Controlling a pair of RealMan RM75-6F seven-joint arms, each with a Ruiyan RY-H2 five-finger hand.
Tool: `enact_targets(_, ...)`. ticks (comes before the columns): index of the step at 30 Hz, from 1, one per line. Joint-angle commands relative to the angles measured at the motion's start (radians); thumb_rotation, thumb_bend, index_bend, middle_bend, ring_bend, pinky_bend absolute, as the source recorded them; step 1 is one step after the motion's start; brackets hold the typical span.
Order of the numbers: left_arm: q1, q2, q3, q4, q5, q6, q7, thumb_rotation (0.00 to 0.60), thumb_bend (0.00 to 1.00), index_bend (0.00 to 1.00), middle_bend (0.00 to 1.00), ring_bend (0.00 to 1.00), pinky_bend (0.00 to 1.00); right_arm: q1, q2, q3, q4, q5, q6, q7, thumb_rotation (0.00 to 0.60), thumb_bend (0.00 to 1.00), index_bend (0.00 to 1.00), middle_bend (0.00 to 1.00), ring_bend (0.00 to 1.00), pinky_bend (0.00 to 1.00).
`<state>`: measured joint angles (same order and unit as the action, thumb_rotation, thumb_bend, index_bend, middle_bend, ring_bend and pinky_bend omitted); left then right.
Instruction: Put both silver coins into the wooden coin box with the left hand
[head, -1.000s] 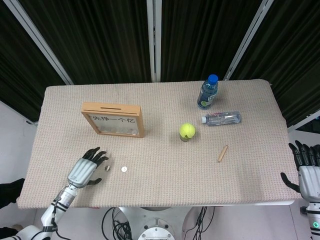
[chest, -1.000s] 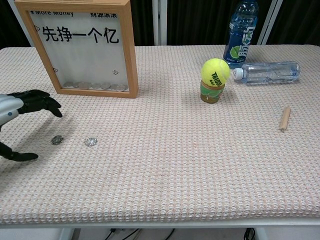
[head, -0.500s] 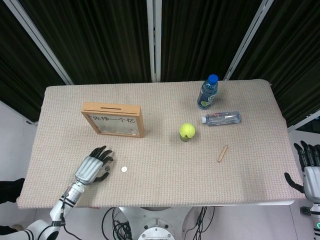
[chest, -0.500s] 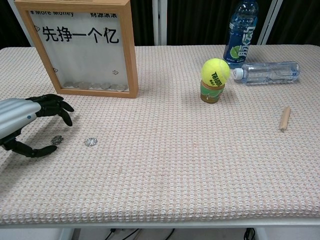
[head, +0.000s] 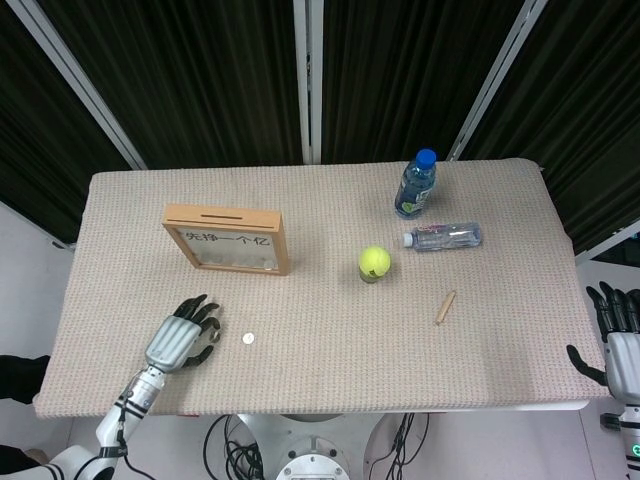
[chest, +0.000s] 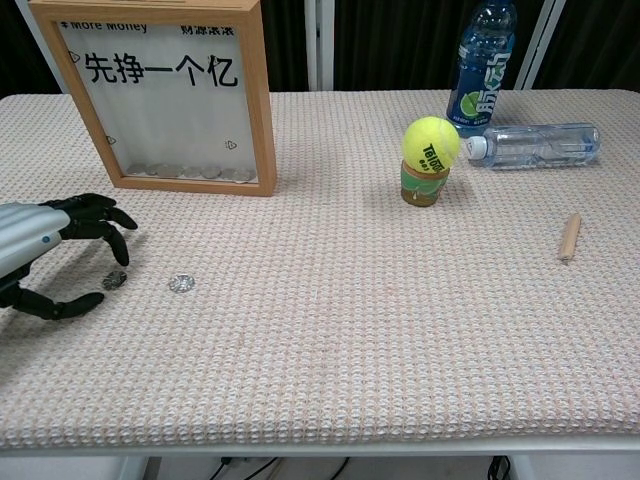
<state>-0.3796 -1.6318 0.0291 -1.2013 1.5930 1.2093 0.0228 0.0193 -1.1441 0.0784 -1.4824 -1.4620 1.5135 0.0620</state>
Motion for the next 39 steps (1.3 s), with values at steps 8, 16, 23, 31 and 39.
enact_targets(8,-0.005,-0.006,0.005,0.005,0.002,0.006,-0.008,0.6,0.2,0.42,0.16,0.04,0.13,0.002,0.002,0.0,0.001,0.003,-0.007,0.003,0.6,0.21,0.0,0.0,0.0,0.0)
enact_targets(16,-0.008,-0.007,0.002,0.006,-0.009,0.002,0.003,0.6,0.2,0.45,0.16,0.04,0.13,0.002,0.003,-0.001,0.003,0.008,-0.016,0.006,0.6,0.21,0.0,0.0,0.0,0.0)
enact_targets(23,-0.009,-0.004,0.006,0.005,-0.009,0.003,0.005,0.6,0.2,0.45,0.16,0.04,0.12,0.002,0.003,-0.002,0.003,0.008,-0.019,0.004,0.6,0.21,0.0,0.0,0.0,0.0)
enact_targets(31,-0.013,-0.008,0.009,0.014,-0.009,-0.001,0.006,0.6,0.2,0.44,0.16,0.04,0.12,0.009,0.015,-0.017,0.006,-0.013,-0.036,0.004,0.6,0.22,0.0,0.0,0.0,0.0)
enact_targets(39,-0.015,-0.004,0.011,0.013,-0.013,-0.004,0.011,0.6,0.2,0.44,0.16,0.04,0.12,0.01,0.019,-0.019,-0.001,-0.017,-0.036,0.005,0.6,0.23,0.0,0.0,0.0,0.0)
